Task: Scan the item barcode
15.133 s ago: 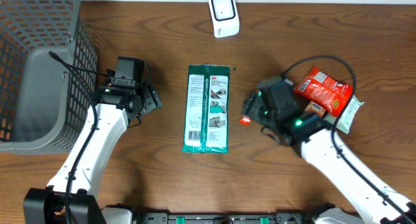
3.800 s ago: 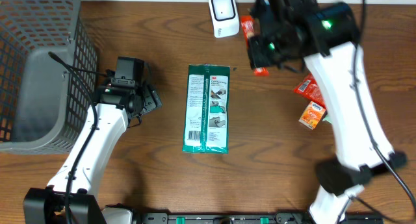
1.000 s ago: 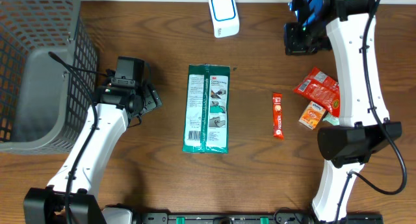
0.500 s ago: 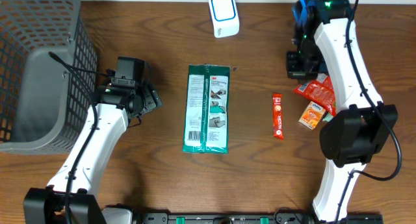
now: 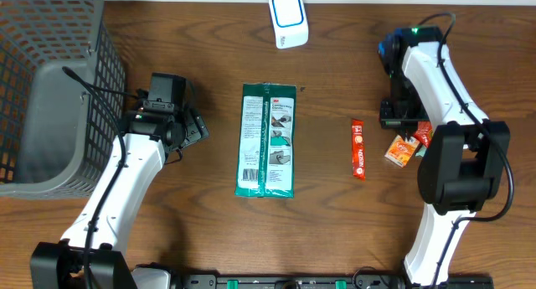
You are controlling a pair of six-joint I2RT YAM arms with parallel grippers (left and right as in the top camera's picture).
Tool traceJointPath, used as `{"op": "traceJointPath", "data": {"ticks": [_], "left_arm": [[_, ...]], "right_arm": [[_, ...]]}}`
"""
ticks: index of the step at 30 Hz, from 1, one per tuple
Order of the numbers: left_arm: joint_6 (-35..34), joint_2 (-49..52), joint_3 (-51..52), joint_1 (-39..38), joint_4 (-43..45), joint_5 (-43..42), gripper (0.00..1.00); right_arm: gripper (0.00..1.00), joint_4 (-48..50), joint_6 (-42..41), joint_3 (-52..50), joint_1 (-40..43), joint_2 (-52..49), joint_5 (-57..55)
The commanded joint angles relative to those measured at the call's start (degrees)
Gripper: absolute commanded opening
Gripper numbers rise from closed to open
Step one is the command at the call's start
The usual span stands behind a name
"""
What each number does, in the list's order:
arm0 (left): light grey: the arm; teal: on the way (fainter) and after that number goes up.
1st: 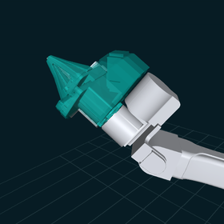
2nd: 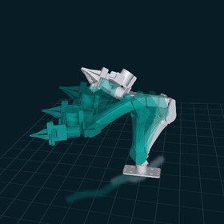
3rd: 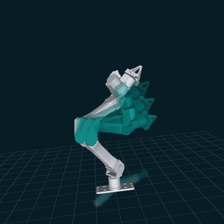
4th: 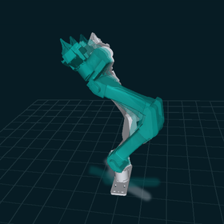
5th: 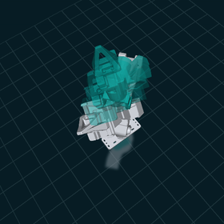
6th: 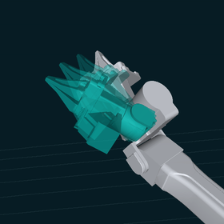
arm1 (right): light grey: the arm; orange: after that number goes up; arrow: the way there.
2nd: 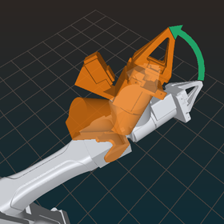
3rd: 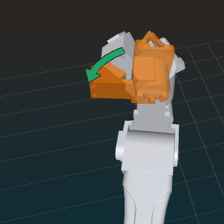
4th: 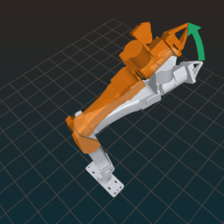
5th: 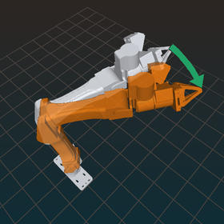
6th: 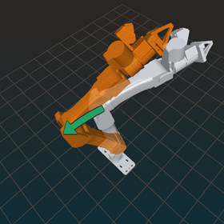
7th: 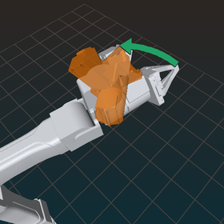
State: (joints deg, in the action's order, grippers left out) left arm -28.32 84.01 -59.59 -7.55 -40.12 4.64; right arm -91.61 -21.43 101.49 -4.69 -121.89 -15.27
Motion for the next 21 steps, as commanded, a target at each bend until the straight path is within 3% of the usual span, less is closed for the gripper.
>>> {"op": "traceJointPath", "data": {"ticks": [1, 14, 15, 17, 19, 21], "left_arm": [[-0.07, 0.22, -0.57, 0.2, -0.13, 0.31, 0.89], [-0.07, 0.22, -0.57, 0.2, -0.13, 0.31, 0.89], [-0.07, 0.22, -0.57, 0.2, -0.13, 0.31, 0.89], [-0.07, 0.22, -0.57, 0.2, -0.13, 0.31, 0.89], [-0.07, 0.22, -0.57, 0.2, -0.11, 0.31, 0.89], [-0.07, 0.22, -0.57, 0.2, -0.11, 0.31, 0.89]], "right_arm": [[0.01, 2.27, -3.19, -4.15, 1.38, 1.03, -3.1], [0.03, 10.6, -2.08, -11.63, 1.77, 1.03, -3.39], [0.07, 10.84, -2.08, -11.76, 1.75, 1.03, -3.37], [0.34, 11.15, -2.08, -11.93, 1.75, 1.03, -3.34], [0.51, 11.32, -2.03, -11.93, 1.75, 1.03, -3.32], [0.5, 11.23, -0.35, -11.65, 1.75, 1.03, -2.49]]}}
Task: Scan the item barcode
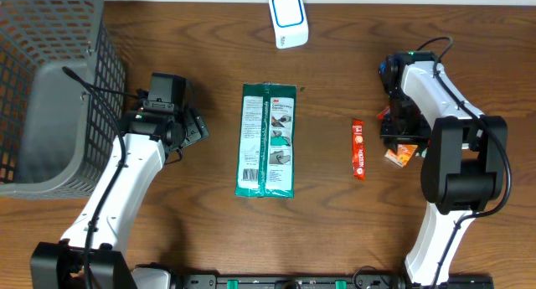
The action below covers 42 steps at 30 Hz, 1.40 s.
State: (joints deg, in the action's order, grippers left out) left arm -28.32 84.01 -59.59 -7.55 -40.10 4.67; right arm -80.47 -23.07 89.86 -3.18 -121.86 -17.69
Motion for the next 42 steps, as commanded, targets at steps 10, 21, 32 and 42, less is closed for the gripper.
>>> {"op": "traceJointPath", "data": {"ticks": [10, 21, 32, 42], "left_arm": [[-0.09, 0.22, -0.57, 0.2, -0.13, 0.28, 0.89], [-0.09, 0.22, -0.57, 0.2, -0.15, 0.28, 0.89], [-0.09, 0.22, -0.57, 0.2, -0.13, 0.28, 0.89], [-0.07, 0.22, -0.57, 0.2, -0.13, 0.28, 0.89]], "right_arm": [[0.49, 0.74, 20.37, 5.38, -1.38, 1.6, 34.95], [0.17, 16.13, 12.81, -4.96, -7.48, 1.6, 33.68], [0.24, 16.72, 12.87, -6.58, -7.82, 1.6, 28.28], [0.29, 11.3, 22.88, -0.42, -6.62, 3.54, 42.62]]}}
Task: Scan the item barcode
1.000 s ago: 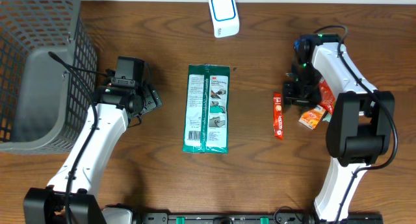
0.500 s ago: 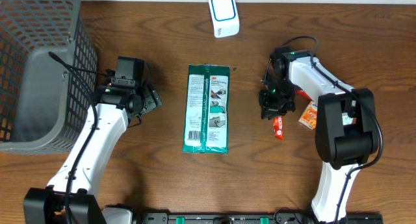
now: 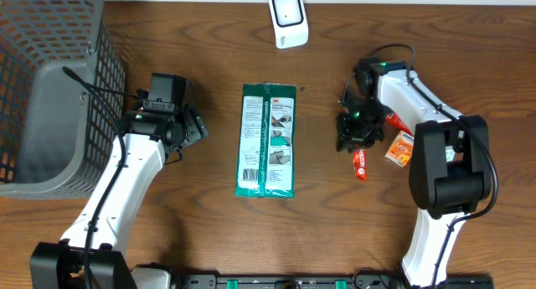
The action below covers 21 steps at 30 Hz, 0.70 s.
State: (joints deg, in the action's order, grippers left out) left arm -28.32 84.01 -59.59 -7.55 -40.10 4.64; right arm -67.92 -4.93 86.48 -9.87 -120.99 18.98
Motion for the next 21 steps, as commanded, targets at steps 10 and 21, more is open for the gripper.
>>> {"op": "traceJointPath", "data": {"ticks": [10, 21], "left_arm": [[-0.09, 0.22, -0.57, 0.2, -0.13, 0.31, 0.89], [-0.09, 0.22, -0.57, 0.2, -0.13, 0.28, 0.89]], "right_arm": [[0.46, -8.15, -5.81, 3.61, 1.46, 4.5, -12.07], [0.48, -0.72, -5.73, -4.48, 1.36, 4.48, -13.14]]}}
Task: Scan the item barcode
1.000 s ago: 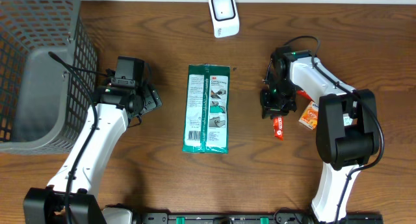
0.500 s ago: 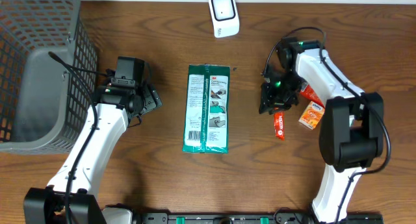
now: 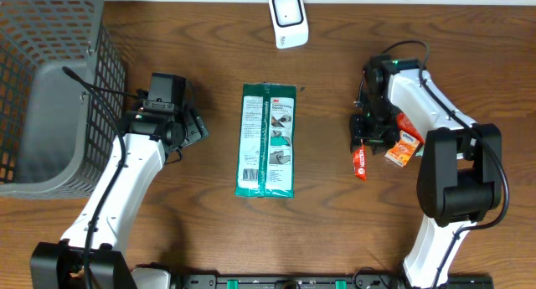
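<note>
A red stick packet (image 3: 359,163) lies on the table right of centre, its upper end hidden under my right gripper (image 3: 365,138). That gripper points down over the end, and its fingers are too dark to tell apart. A white scanner (image 3: 287,19) stands at the back edge with an unlit face. The long green pack (image 3: 268,140) lies flat in the middle. My left gripper (image 3: 198,127) rests left of the pack, holding nothing that I can see.
A small orange packet (image 3: 403,148) lies just right of the right gripper, with a red packet (image 3: 408,124) beside the arm. A grey mesh basket (image 3: 38,88) fills the far left corner.
My right gripper has shifted slightly to the right and still sits over the upper end of the red stick. The stick, green pack and left arm are where they were.
My right gripper was first over the small packets at the right and the scanner face glowed blue. It then sat a little lower there. Later it was over the red stick's upper end with the scanner face dark, as now. The left arm stayed still.
</note>
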You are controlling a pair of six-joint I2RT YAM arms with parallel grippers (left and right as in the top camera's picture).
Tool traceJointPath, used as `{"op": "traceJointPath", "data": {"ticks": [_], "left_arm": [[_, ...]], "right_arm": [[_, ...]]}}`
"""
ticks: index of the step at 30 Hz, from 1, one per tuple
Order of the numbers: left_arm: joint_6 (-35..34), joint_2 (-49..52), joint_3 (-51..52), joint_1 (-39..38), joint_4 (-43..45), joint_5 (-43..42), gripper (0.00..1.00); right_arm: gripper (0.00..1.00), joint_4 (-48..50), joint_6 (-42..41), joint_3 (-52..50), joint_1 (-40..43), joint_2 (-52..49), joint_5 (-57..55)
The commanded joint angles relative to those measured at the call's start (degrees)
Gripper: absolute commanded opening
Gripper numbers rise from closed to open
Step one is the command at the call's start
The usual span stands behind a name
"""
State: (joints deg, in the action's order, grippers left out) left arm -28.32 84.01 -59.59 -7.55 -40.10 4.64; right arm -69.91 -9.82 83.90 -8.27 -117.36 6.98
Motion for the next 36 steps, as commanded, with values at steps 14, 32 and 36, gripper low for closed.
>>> {"op": "traceJointPath", "data": {"ticks": [14, 32, 36], "left_arm": [[-0.09, 0.22, -0.57, 0.2, -0.15, 0.28, 0.89], [-0.07, 0.22, -0.57, 0.2, -0.15, 0.28, 0.89], [-0.09, 0.22, -0.57, 0.2, -0.15, 0.28, 0.89]], "right_arm": [[0.01, 9.14, -0.83, -8.68, -1.22, 0.92, -2.56], [0.01, -0.28, -0.46, -0.72, 1.27, 16.48, -11.63], [0.08, -0.15, -0.42, -1.16, 2.23, 16.52, -9.27]]}}
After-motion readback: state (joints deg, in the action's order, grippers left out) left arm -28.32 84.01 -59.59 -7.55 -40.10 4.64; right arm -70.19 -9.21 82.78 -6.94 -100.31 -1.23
